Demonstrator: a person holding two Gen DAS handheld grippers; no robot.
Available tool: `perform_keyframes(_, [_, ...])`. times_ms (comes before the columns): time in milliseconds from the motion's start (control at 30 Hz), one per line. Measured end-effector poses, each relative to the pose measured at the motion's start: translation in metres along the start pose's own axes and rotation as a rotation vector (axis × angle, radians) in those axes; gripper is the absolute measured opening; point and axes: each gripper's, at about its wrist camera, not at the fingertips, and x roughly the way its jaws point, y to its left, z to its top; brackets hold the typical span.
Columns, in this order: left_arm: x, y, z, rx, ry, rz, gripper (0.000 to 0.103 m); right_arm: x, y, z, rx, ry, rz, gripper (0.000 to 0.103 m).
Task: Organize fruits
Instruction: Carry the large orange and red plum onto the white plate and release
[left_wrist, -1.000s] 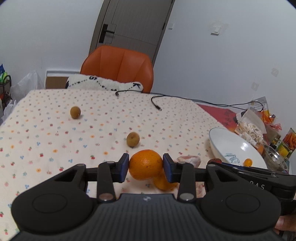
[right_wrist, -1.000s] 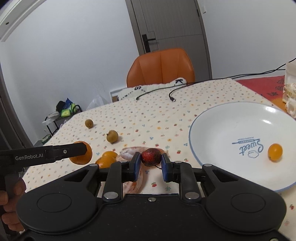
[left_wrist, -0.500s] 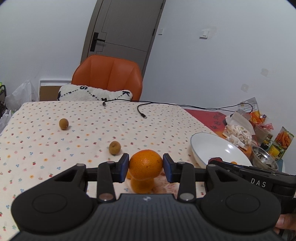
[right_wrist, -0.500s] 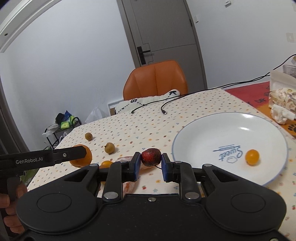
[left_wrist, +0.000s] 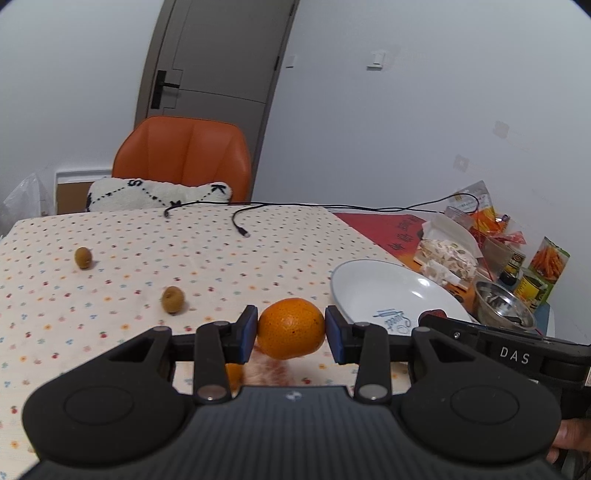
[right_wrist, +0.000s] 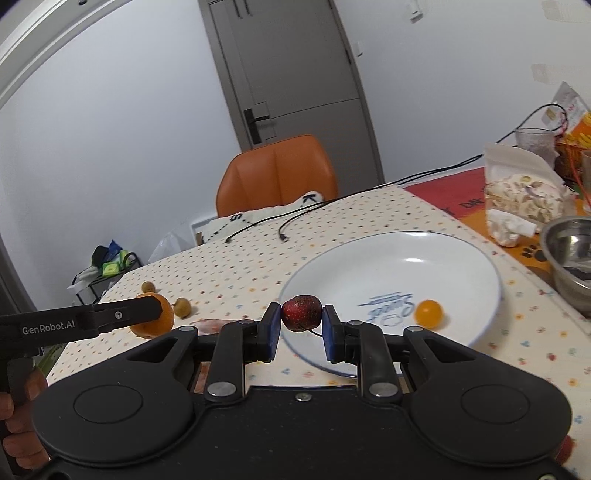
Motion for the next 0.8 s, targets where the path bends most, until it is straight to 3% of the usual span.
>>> perform_keyframes(367, [0.01,-0.03,0.0,0.045,0.007,-0.028,0.038,-0.013,-0.026,0.0,0.039,-0.026,-0.037,0.022])
perform_keyframes(467, [0.012,-0.036,0.0,0.055,0.011,-0.03,0.038,-0.017,-0.031,0.001,0.049,-0.047,-0.06,0.03])
perform_keyframes(800, [0.026,-0.058,0.001,0.091,0.023,-0.058,0.038,-0.026,-0.049,-0.003,0.069,-0.048,-0.06,0.03])
